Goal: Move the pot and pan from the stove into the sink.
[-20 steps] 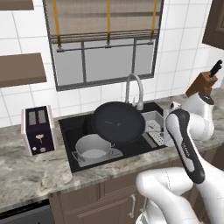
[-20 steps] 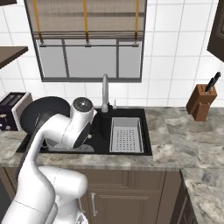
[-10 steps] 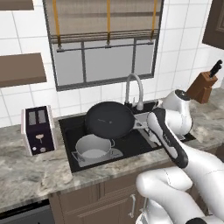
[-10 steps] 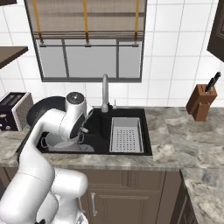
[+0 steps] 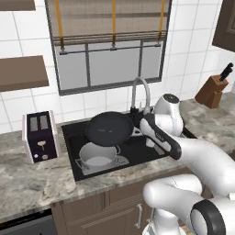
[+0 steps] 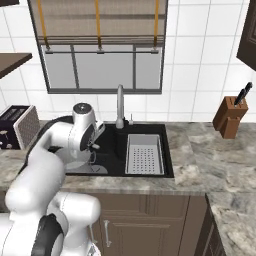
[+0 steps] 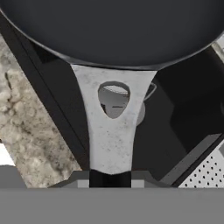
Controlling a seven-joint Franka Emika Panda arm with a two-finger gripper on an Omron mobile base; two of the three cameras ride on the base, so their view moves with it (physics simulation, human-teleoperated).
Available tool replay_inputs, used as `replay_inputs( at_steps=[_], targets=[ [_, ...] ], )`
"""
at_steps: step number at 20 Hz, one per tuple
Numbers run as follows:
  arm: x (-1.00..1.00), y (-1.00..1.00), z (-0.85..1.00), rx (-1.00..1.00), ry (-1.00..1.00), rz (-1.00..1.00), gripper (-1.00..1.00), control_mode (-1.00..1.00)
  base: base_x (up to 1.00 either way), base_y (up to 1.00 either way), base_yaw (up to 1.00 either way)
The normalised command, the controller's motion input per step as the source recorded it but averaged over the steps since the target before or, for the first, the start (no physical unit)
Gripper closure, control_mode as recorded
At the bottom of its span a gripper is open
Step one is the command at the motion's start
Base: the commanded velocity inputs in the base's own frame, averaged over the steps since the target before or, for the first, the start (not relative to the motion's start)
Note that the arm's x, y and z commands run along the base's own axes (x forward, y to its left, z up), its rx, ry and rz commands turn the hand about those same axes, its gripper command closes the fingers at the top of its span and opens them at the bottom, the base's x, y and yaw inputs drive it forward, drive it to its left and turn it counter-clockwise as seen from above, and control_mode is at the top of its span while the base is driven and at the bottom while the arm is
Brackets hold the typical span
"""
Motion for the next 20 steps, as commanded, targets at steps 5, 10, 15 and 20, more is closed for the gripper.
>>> replay_inputs(
  at_steps=[5,10,15,20],
  targets=[
    [0.38,0.22,-0.37,-0.10,0.08,-0.05,1.00,-1.00,0.00,0.00,0.00],
    [0.35,0.23,-0.38,-0.10,0.06,-0.06,1.00,-1.00,0.00,0.00,0.00],
    [0.05,0.01,-0.07,-0.01,0.00,-0.01,1.00,-1.00,0.00,0.00,0.00],
    [0.07,0.00,-0.10,-0.01,0.00,0.00,1.00,-1.00,0.00,0.00,0.00]
  ],
)
